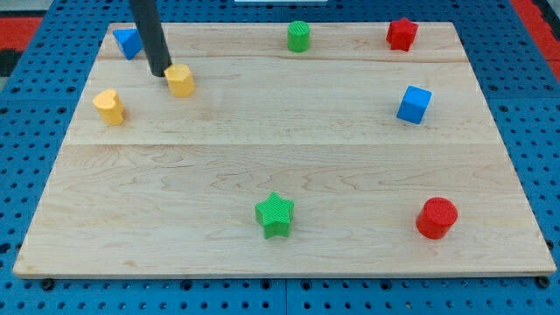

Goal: Move the yellow hexagon to the horizontal left side of the green star

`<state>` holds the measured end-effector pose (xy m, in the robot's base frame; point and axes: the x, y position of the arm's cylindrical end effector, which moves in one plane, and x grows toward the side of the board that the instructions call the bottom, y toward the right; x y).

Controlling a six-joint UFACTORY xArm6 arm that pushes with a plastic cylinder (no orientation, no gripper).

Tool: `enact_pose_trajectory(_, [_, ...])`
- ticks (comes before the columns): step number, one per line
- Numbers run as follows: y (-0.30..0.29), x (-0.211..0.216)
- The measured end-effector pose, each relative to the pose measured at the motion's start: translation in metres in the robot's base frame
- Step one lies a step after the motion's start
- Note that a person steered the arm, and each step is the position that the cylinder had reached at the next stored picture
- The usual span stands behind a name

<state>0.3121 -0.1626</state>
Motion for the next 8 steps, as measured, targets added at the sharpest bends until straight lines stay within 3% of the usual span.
enact_pose_trajectory(2, [0.052,0.0])
enact_pose_trajectory(7, [0.067,0.166])
enact_pose_trajectory(8, [0.017,0.2])
